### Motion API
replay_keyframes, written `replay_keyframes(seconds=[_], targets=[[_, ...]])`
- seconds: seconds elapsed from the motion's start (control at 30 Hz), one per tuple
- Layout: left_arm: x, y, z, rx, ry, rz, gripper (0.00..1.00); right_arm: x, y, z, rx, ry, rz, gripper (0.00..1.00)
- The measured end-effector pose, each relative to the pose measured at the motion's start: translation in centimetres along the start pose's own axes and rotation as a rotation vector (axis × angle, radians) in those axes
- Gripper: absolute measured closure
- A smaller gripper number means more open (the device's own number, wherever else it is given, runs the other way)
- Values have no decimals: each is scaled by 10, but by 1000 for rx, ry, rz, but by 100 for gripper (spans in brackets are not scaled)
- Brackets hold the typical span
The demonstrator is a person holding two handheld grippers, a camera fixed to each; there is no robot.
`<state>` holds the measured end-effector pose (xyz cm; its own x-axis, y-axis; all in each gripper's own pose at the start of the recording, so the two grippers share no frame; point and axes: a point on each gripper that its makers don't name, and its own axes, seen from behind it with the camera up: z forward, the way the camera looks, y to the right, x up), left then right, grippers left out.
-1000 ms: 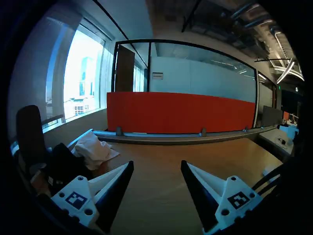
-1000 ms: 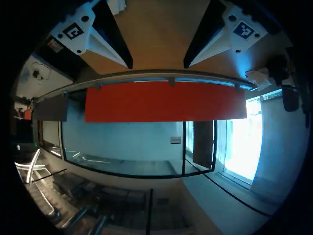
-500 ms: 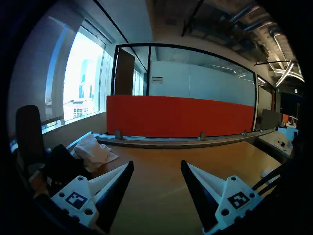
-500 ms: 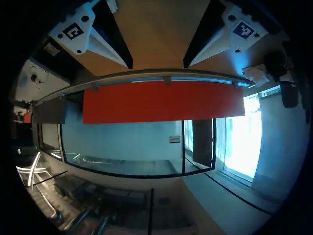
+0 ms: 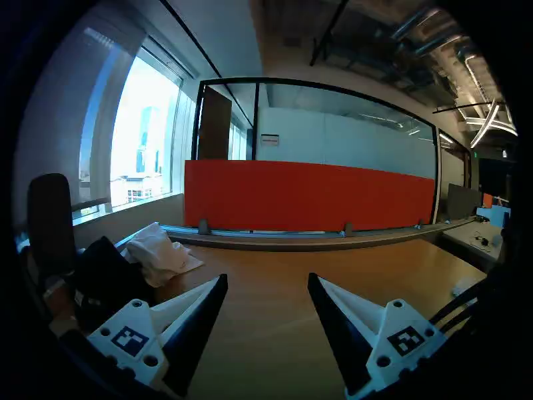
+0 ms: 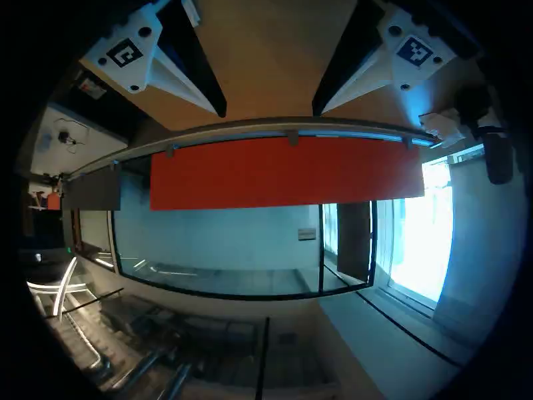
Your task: Fold towel
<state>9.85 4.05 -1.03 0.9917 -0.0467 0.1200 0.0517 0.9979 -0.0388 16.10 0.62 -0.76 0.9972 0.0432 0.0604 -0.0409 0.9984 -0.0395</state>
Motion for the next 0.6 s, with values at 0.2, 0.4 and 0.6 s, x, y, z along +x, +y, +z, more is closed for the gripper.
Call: replay_keyframes(seconds=[0.2,0.4,0.6], targets=[[-20,1,3,-2,9,34,11,-14,3,-4,-13,-1,-5,0],[-35,8,5,-3,30,53,11,-20,1,-7,-19,2,-3,0],[-41,11,7,5,59,71,11,-25,-3,-10,-14,-3,-5,0]])
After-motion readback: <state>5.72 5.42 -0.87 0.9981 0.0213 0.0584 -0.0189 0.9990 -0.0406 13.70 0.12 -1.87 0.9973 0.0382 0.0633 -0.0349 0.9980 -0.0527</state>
